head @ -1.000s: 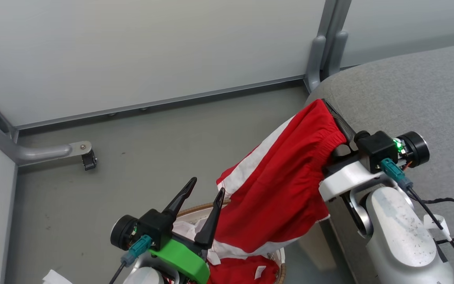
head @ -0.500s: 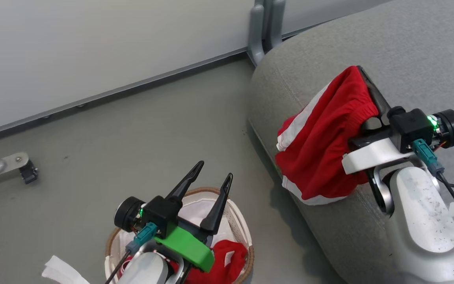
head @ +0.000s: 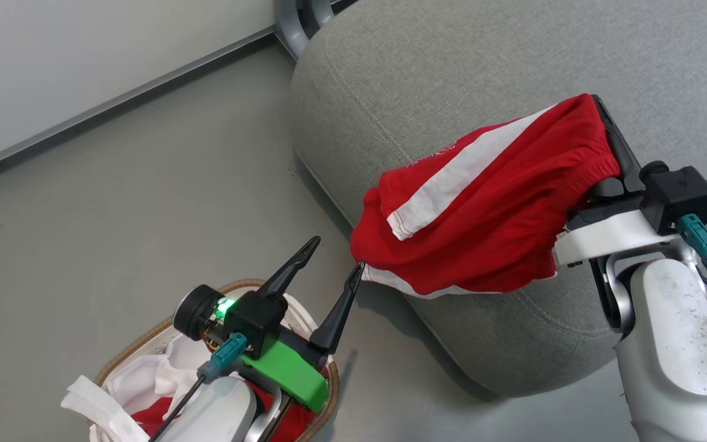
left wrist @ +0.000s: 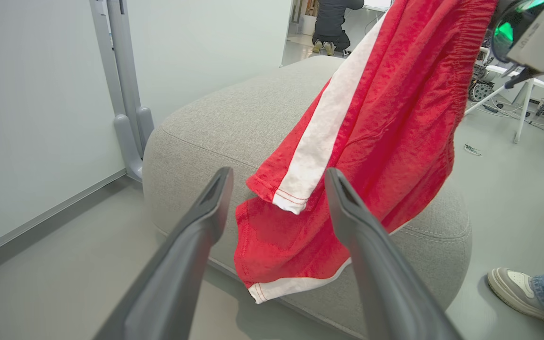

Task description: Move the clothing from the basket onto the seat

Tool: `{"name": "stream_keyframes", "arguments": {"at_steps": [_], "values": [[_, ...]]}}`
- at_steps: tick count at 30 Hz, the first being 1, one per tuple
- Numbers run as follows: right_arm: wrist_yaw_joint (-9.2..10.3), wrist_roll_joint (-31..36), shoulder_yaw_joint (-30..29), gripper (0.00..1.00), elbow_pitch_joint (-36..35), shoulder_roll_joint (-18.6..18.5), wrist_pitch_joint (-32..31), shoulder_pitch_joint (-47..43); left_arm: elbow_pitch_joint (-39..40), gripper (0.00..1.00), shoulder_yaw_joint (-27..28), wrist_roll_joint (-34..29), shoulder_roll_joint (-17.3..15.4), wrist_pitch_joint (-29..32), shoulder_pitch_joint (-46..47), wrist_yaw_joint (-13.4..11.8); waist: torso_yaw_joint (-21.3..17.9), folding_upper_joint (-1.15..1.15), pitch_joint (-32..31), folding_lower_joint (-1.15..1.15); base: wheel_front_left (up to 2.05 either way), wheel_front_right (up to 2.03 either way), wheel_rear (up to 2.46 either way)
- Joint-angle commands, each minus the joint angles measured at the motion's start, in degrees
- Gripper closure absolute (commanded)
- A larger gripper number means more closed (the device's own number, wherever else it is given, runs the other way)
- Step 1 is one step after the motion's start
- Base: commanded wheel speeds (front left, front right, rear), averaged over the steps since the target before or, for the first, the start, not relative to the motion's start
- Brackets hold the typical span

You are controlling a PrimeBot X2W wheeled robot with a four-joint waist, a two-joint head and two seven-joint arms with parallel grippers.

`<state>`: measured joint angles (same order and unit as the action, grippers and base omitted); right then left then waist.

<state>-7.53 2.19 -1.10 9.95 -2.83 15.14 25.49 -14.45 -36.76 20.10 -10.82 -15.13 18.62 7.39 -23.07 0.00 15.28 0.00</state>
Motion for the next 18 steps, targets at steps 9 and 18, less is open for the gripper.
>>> {"name": "stream_keyframes", "arguments": {"at_steps": [9, 18], "values": [[0.08, -0.09, -0.90, 1.00, -0.25, -0.12, 0.03, 1.66, 0.11, 0.00, -1.03, -0.59, -1.12, -0.03, 2.52, 0.14, -0.06, 0.00, 4.19, 0.00, 0.00, 0.00, 0.00], [0.08, 5.61, -1.79, 1.00, 0.22, -0.24, 0.02, 13.80, 0.81, 0.00, -2.41, -0.82, -0.32, -0.03, 4.87, 0.14, 6.03, 0.00, 8.63, 0.00, 0.00, 0.00, 0.00]]}}
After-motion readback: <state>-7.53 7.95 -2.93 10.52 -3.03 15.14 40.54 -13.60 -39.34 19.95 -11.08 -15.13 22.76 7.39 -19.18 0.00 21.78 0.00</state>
